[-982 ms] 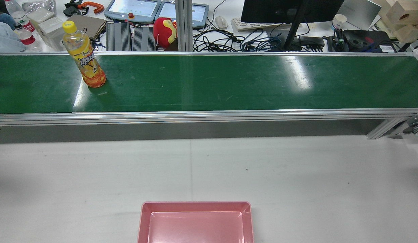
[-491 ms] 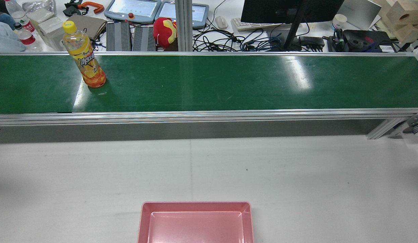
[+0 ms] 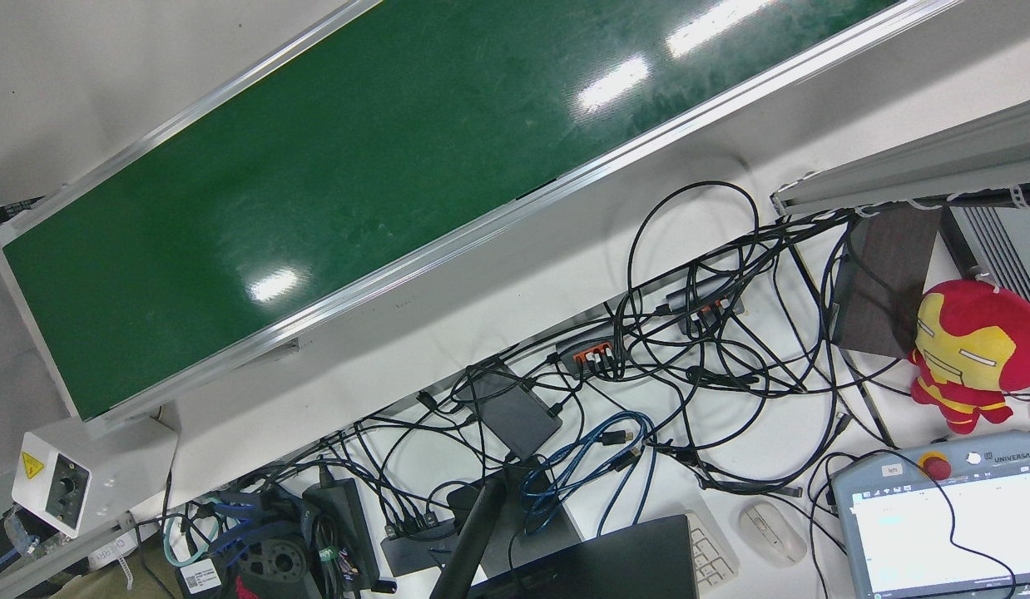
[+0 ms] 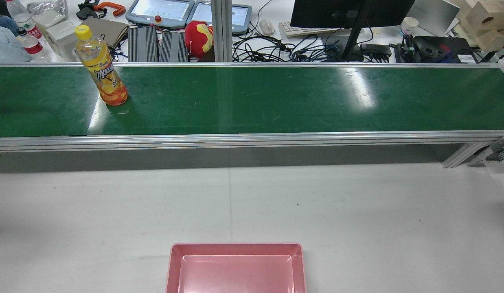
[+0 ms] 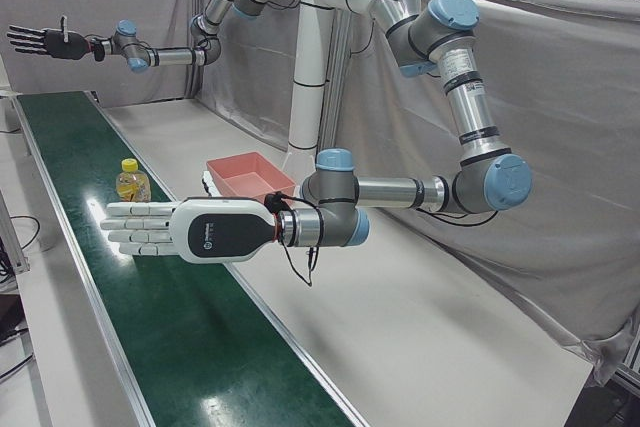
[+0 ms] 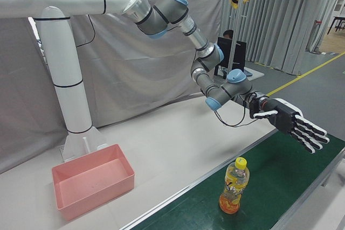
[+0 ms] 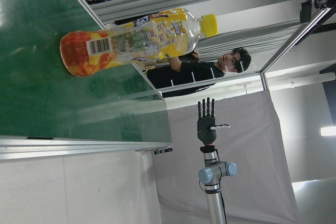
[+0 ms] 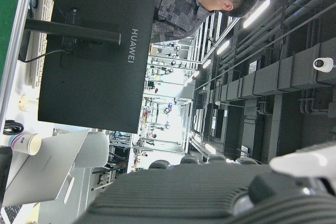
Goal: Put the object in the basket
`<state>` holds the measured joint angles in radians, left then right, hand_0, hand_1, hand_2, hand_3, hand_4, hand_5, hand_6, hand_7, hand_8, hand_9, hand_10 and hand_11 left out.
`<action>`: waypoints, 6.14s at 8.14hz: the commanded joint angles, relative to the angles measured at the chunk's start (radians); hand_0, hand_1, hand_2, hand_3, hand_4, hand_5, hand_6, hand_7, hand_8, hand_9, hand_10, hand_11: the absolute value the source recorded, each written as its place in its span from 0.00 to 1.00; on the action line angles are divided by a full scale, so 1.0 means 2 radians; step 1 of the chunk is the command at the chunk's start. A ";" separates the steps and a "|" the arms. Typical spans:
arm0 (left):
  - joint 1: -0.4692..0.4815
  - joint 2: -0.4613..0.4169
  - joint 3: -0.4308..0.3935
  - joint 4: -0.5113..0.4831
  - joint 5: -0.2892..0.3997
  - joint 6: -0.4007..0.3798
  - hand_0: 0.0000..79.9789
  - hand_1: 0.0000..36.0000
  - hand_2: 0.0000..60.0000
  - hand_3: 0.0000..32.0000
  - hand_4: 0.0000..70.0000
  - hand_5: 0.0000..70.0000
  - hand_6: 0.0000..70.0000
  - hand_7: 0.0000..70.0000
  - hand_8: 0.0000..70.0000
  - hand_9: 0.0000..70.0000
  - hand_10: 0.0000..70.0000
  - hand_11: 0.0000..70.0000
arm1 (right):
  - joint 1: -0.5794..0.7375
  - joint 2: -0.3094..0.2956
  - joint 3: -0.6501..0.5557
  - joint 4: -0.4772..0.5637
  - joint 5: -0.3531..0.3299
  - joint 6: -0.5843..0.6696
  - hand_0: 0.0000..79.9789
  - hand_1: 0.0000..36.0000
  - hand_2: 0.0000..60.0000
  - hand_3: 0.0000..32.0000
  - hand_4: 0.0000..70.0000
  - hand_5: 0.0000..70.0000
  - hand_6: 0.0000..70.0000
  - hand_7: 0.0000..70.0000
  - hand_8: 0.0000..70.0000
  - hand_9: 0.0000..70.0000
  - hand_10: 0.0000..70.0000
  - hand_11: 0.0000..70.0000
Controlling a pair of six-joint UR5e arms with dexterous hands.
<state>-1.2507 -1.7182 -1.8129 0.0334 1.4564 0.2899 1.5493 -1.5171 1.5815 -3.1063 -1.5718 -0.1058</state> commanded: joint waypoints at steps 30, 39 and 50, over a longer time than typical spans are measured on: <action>0.217 -0.157 -0.041 0.150 0.009 0.028 0.80 0.85 1.00 0.00 0.86 1.00 1.00 1.00 1.00 1.00 1.00 1.00 | 0.000 0.000 0.001 0.000 0.000 0.000 0.00 0.00 0.00 0.00 0.00 0.00 0.00 0.00 0.00 0.00 0.00 0.00; 0.480 -0.199 -0.123 0.232 0.020 0.082 0.79 0.64 0.85 0.00 0.87 1.00 1.00 1.00 1.00 1.00 1.00 1.00 | 0.000 0.000 0.000 0.000 0.000 0.000 0.00 0.00 0.00 0.00 0.00 0.00 0.00 0.00 0.00 0.00 0.00 0.00; 0.453 -0.173 -0.147 0.246 0.022 0.087 0.50 0.00 0.00 0.16 0.00 0.03 0.00 0.00 0.01 0.00 0.04 0.07 | 0.000 0.000 0.000 0.000 0.001 0.000 0.00 0.00 0.00 0.00 0.00 0.00 0.00 0.00 0.00 0.00 0.00 0.00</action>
<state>-0.3374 -2.0679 -2.1003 0.5296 1.5002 0.4663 1.5493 -1.5171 1.5815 -3.1063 -1.5710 -0.1055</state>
